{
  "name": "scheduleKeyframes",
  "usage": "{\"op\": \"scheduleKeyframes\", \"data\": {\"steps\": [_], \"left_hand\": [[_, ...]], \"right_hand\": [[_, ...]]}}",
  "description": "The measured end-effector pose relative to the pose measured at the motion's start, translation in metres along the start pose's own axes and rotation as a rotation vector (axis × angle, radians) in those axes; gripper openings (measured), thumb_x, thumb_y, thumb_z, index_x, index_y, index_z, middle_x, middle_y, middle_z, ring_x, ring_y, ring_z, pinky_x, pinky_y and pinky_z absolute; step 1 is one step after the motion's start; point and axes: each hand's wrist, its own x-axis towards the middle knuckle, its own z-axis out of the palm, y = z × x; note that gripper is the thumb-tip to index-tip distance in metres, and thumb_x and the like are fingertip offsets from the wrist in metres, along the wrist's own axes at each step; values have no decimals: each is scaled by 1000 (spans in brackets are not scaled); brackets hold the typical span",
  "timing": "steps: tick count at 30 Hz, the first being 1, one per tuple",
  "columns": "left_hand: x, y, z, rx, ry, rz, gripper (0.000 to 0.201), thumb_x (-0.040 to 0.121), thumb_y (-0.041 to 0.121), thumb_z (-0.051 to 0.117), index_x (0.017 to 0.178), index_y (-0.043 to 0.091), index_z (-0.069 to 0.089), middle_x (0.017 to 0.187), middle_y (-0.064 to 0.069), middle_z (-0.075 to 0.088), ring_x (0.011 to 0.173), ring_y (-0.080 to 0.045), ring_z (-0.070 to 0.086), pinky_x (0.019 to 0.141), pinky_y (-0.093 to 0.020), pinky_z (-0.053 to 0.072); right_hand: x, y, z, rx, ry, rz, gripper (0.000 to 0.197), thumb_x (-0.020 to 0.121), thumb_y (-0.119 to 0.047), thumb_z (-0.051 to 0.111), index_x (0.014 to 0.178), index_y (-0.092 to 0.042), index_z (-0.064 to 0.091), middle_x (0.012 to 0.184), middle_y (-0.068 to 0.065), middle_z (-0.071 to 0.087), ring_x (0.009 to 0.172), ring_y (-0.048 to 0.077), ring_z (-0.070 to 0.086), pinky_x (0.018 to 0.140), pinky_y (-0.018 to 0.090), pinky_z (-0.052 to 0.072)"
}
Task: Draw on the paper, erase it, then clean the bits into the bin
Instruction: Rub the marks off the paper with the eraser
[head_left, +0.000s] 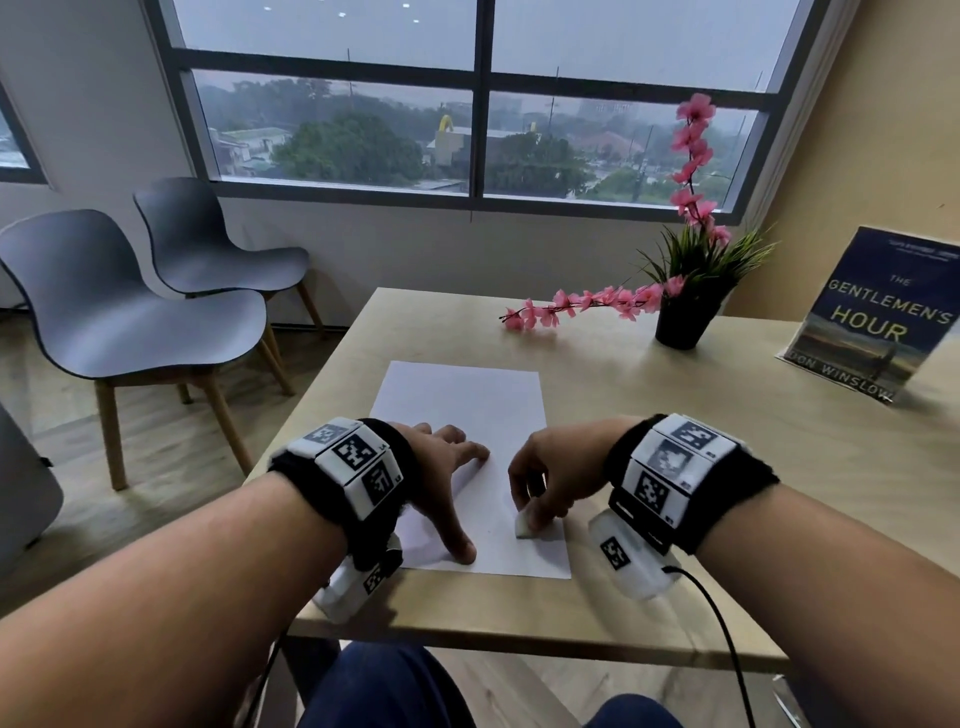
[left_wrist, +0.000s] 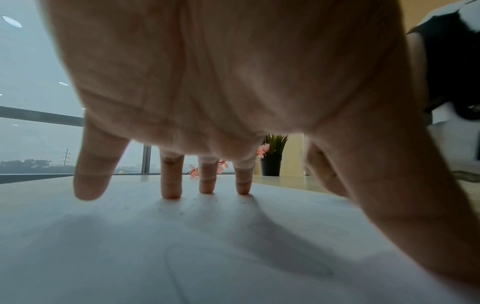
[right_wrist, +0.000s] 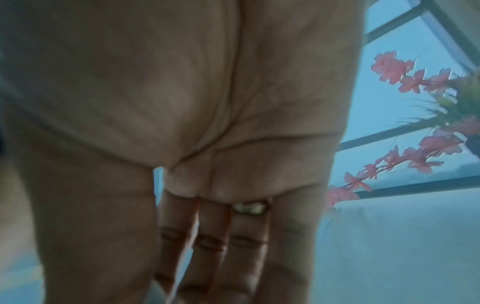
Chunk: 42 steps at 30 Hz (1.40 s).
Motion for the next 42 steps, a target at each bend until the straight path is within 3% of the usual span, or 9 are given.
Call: {"op": "scheduleKeyframes", "data": {"steps": [4, 10, 15, 21, 27, 32, 35, 38, 42], "left_hand": [[0, 0, 1, 3, 11, 2, 118, 55, 74, 72, 147, 45, 3, 157, 15, 4, 144, -21, 14, 112, -49, 26], [1, -1, 0, 7, 13, 10, 119, 55, 73, 72, 147, 45, 2, 158, 14, 3, 144, -21, 12, 113, -48, 26], [4, -1, 1, 18, 10, 7, 120, 55, 75, 71, 148, 44, 2, 157, 13, 4, 143, -23, 13, 112, -49, 27], [3, -3, 1, -27, 32, 39, 113, 58, 72, 70, 148, 44, 7, 157, 14, 6, 144, -21, 13, 113, -48, 25], [4, -14, 1, -14, 32, 52, 103, 62, 70, 70, 144, 54, 9, 158, 14, 3, 145, -22, 10, 115, -49, 22], [7, -13, 1, -13, 18, 40, 108, 59, 70, 72, 144, 52, 8, 158, 15, 1, 145, -22, 14, 114, -49, 24], [9, -15, 1, -11, 12, 28, 113, 58, 72, 71, 146, 47, 6, 158, 16, 0, 145, -21, 13, 114, -49, 25], [10, -15, 2, -10, 8, 24, 114, 58, 72, 72, 146, 48, 4, 158, 17, -2, 146, -20, 11, 114, -49, 25], [11, -15, 2, -17, 7, 25, 114, 57, 72, 72, 146, 49, 4, 158, 17, -1, 146, -21, 11, 114, -50, 25]], "right_hand": [[12, 2, -9, 7, 137, 66, 26, 80, -47, 73, 92, -25, 66, 84, -2, 73, 66, 8, 61, 66, 23, 48], [2, -3, 1, 6, 11, 9, 25, 79, -48, 73, 90, -26, 66, 81, -6, 70, 69, 7, 62, 67, 22, 48], [17, -2, -9, 46, 127, 66, 28, 81, -44, 74, 92, -20, 66, 72, -6, 68, 63, 7, 62, 61, 21, 47], [6, 4, -2, 61, 58, 9, 24, 80, -44, 74, 82, -24, 61, 80, -6, 69, 66, 7, 63, 64, 22, 47], [6, 26, -9, 69, 142, 104, 24, 83, -36, 74, 77, -22, 55, 69, -6, 63, 60, 11, 59, 58, 23, 44], [12, 20, -9, 55, 224, 86, 20, 84, -38, 71, 86, -21, 59, 87, 3, 73, 69, 12, 59, 65, 26, 44], [7, 20, -11, 65, 155, 48, 22, 83, -40, 73, 87, -20, 63, 78, -3, 68, 65, 9, 58, 62, 23, 45], [4, 19, -13, 38, 88, 28, 28, 80, -43, 76, 92, -19, 68, 85, -1, 71, 70, 10, 59, 67, 24, 47], [12, 18, -18, 60, 174, 37, 24, 82, -38, 75, 91, -19, 66, 85, 0, 69, 71, 12, 59, 67, 25, 46]]}}
